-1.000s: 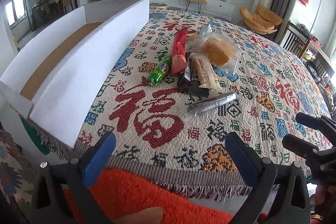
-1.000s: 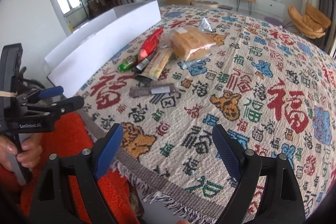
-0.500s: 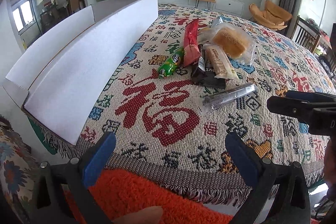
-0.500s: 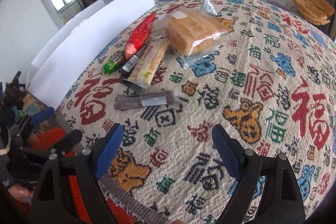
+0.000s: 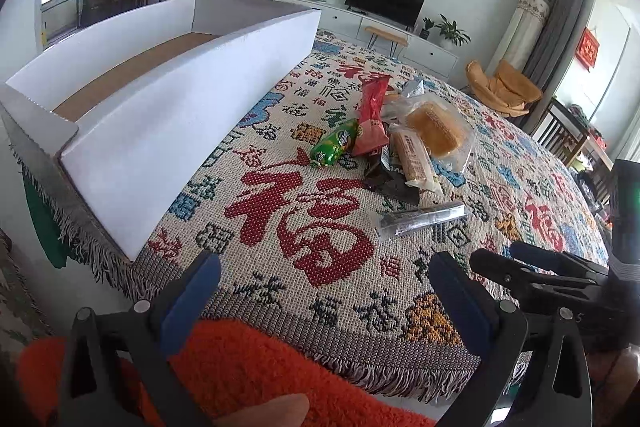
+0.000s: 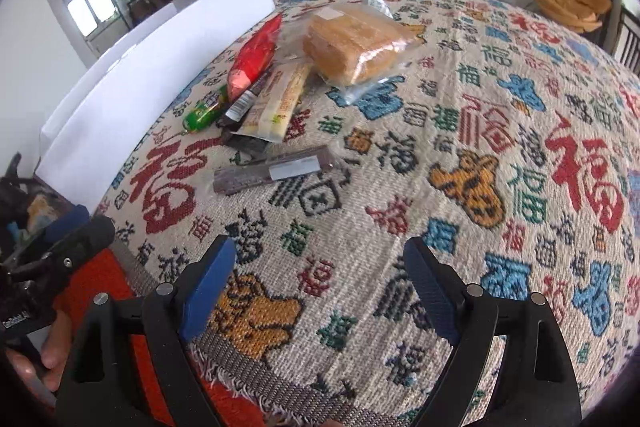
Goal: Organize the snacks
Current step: 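Grasp the wrapped wafer bar with the right gripper while the left gripper approaches the snacks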
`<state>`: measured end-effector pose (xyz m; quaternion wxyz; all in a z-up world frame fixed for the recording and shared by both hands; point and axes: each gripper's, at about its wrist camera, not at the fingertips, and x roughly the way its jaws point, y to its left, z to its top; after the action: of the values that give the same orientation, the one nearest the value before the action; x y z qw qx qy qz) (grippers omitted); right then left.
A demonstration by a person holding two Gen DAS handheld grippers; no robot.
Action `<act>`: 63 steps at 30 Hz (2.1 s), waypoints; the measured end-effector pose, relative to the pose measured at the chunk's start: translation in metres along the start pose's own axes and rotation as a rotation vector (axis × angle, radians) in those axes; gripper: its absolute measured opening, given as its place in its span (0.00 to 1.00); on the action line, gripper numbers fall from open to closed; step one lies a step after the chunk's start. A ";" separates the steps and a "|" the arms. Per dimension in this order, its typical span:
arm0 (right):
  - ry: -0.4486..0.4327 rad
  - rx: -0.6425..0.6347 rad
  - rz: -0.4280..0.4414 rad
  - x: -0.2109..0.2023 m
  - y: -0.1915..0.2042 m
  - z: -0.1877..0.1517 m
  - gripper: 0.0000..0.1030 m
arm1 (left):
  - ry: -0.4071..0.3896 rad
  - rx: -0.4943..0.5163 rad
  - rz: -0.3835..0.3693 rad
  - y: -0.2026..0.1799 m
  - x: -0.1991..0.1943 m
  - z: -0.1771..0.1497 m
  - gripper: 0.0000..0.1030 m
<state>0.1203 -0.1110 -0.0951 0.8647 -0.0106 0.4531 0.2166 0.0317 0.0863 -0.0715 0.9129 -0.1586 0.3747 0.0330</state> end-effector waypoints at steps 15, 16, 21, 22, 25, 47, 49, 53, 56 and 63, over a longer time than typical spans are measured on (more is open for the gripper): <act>-0.087 -0.370 -0.165 0.060 0.060 0.030 0.86 | 0.020 -0.065 0.008 0.013 0.005 0.000 1.00; -0.089 -0.400 -0.201 0.055 0.053 0.026 0.86 | 0.020 -0.067 0.006 0.013 0.005 0.000 1.00; -0.100 -0.382 -0.353 0.022 -0.020 0.018 0.86 | 0.043 -0.054 -0.009 0.010 0.011 0.001 1.00; -0.103 -0.348 -0.346 0.013 -0.033 0.021 0.86 | 0.046 -0.051 -0.008 0.010 0.013 0.001 1.00; -0.092 -0.219 -0.228 -0.013 -0.066 0.029 0.86 | 0.049 -0.053 -0.001 0.010 0.013 0.001 1.00; 0.140 -0.041 -0.148 0.043 -0.101 0.062 0.19 | 0.354 0.130 0.308 -0.025 0.045 -0.015 1.00; 0.137 -0.053 -0.145 0.034 -0.104 0.055 0.19 | 0.376 0.196 0.355 -0.033 0.048 -0.020 1.00; 0.138 -0.069 -0.127 0.020 -0.113 0.038 0.19 | 0.402 0.217 0.376 -0.034 0.047 -0.023 1.00; 0.132 -0.078 -0.128 0.017 -0.118 0.032 0.19 | 0.421 0.172 0.355 -0.030 0.047 -0.016 1.00; 0.086 -0.029 -0.092 0.013 -0.125 0.025 0.21 | 0.395 0.031 0.035 -0.024 0.054 0.046 0.95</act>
<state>0.1943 -0.2146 -0.1129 0.8531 -0.0530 0.4859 0.1825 0.1052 0.0749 -0.0721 0.8232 -0.1413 0.5498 0.0111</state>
